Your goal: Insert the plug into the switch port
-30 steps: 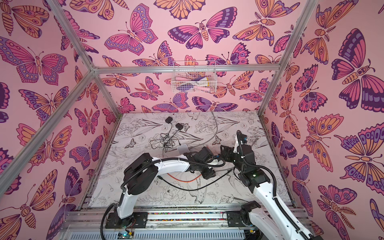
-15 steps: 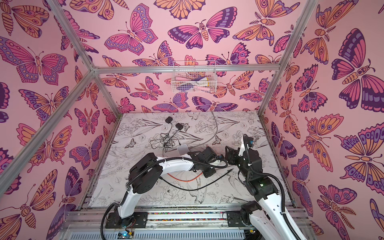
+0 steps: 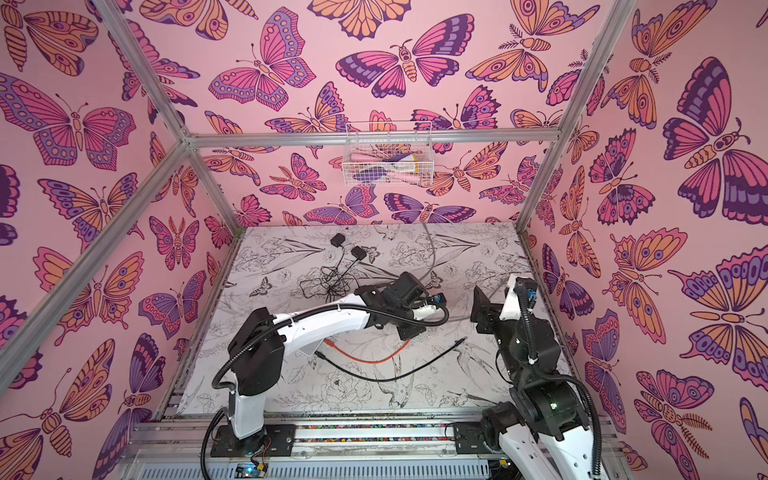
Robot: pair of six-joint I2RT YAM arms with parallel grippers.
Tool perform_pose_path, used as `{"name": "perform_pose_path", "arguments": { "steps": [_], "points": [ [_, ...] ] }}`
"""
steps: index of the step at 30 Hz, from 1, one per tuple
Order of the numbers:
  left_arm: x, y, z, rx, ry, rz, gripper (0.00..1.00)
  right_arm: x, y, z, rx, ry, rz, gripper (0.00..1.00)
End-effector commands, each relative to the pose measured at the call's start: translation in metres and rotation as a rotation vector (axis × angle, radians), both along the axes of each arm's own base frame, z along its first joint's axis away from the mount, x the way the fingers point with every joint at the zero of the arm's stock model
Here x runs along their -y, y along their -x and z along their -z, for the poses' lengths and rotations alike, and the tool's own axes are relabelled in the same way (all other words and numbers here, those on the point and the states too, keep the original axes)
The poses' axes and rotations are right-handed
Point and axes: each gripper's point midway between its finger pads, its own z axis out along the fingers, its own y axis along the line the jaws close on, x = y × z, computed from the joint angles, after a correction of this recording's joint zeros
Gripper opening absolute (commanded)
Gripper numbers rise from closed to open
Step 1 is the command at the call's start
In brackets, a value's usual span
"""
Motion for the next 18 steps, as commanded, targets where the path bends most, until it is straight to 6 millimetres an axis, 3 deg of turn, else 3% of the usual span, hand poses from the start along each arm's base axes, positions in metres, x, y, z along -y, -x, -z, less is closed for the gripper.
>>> {"name": "perform_pose_path", "arguments": {
  "steps": [1, 6, 14, 16, 18],
  "points": [
    [-0.020, -0.014, 0.002, 0.043, -0.079, -0.015, 0.00, -0.003, 0.001, -0.004, -0.001, 0.043, -0.025, 0.75],
    [-0.032, -0.032, 0.013, 0.027, -0.095, -0.058, 0.00, -0.006, -0.004, 0.009, -0.027, 0.066, -0.036, 0.75],
    [-0.054, -0.050, 0.058, 0.009, -0.204, -0.114, 0.00, -0.016, -0.019, 0.032, -0.068, 0.103, -0.071, 0.74],
    [-0.057, -0.050, 0.060, -0.007, -0.198, -0.126, 0.07, -0.023, -0.022, 0.038, -0.088, 0.117, -0.109, 0.74],
    [-0.063, -0.054, 0.053, -0.027, -0.161, -0.157, 0.27, -0.037, -0.026, 0.046, -0.115, 0.122, -0.182, 0.74]
  ]
}}
